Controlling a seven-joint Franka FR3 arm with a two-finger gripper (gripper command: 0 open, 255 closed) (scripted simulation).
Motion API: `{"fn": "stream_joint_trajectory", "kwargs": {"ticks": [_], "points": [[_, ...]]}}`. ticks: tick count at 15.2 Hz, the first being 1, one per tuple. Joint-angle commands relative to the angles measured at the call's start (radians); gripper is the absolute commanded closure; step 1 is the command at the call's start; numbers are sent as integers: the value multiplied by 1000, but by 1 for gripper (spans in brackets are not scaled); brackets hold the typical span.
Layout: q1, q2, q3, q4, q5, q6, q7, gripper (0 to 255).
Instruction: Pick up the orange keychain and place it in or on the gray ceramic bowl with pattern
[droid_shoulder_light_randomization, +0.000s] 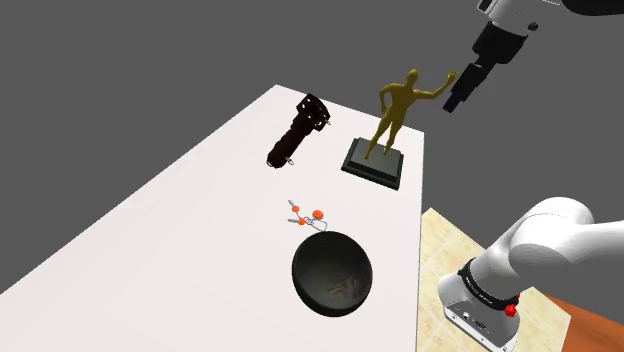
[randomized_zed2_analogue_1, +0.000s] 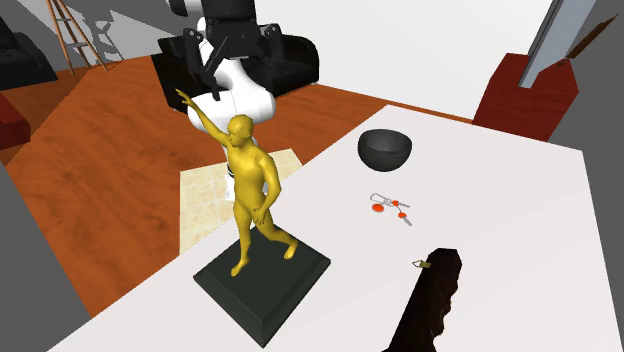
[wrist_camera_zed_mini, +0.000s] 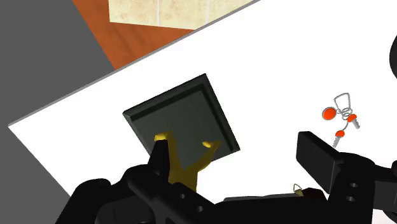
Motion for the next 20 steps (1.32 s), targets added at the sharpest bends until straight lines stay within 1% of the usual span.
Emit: {"fn": "stream_joint_trajectory", "kwargs": {"ticks": [1, 6, 11, 16, 20], "points": [[0, 0, 0, 0, 0, 0, 0, 0], [27, 56, 82, -64, 50, 107, 83, 0], [53, 143, 166, -100, 94, 219, 165, 0], [75, 259, 249, -105, 123, 331, 247, 0], [87, 372, 316, -88, 131, 419, 316, 0]]}}
